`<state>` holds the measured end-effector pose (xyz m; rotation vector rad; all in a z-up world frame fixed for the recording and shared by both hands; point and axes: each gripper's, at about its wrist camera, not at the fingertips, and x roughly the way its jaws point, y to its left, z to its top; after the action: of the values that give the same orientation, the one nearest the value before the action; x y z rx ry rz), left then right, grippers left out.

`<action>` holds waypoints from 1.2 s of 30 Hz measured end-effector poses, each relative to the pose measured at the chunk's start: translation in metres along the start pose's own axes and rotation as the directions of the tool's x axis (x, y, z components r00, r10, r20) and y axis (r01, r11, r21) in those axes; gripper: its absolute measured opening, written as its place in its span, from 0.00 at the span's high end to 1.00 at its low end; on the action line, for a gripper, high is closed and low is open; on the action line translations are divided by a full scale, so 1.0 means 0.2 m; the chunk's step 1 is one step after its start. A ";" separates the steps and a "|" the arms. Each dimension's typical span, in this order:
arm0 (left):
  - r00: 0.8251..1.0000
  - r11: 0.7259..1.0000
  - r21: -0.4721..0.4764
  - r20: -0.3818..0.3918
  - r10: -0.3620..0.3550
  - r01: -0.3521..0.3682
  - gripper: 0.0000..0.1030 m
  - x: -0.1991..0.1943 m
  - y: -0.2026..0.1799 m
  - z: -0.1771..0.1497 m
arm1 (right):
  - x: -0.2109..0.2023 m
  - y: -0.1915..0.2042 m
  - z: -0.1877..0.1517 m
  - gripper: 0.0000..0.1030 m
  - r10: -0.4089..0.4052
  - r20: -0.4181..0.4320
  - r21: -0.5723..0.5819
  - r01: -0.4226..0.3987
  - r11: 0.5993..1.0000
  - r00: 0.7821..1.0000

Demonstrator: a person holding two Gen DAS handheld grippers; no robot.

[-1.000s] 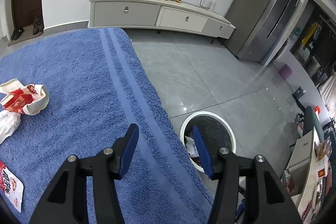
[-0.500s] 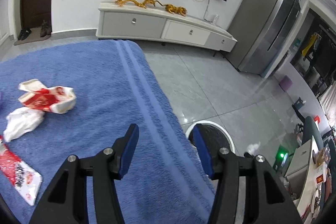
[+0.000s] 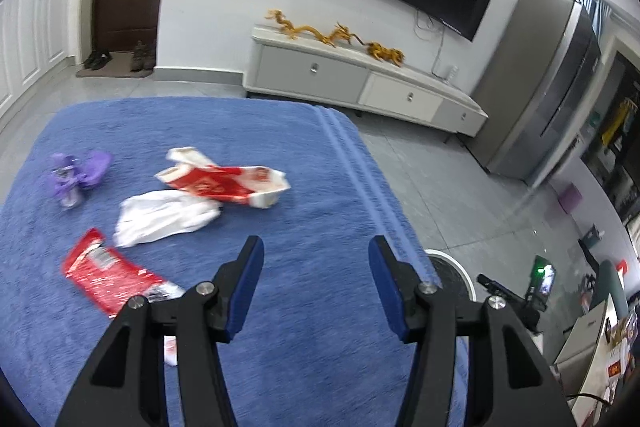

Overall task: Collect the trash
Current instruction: 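Drop the clear plastic into the bin by opening the right tool, then move both tools back over the remaining wrappers on the towel, then grasp the purple wrapper with the left tool while the right tool grasps the red-white carton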

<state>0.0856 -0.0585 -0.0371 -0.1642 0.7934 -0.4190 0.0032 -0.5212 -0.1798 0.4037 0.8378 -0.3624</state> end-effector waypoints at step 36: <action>0.975 0.976 -0.023 0.031 0.218 -0.217 0.40 -0.09 1.01 0.04 | -0.47 1.92 -0.05 0.34 0.441 -0.096 -0.593 -0.407 0.695 0.892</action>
<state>0.1409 0.1329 -0.0801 -0.1002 0.7730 -0.2010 0.1154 -0.1699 -0.0356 -0.0230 0.7324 0.3370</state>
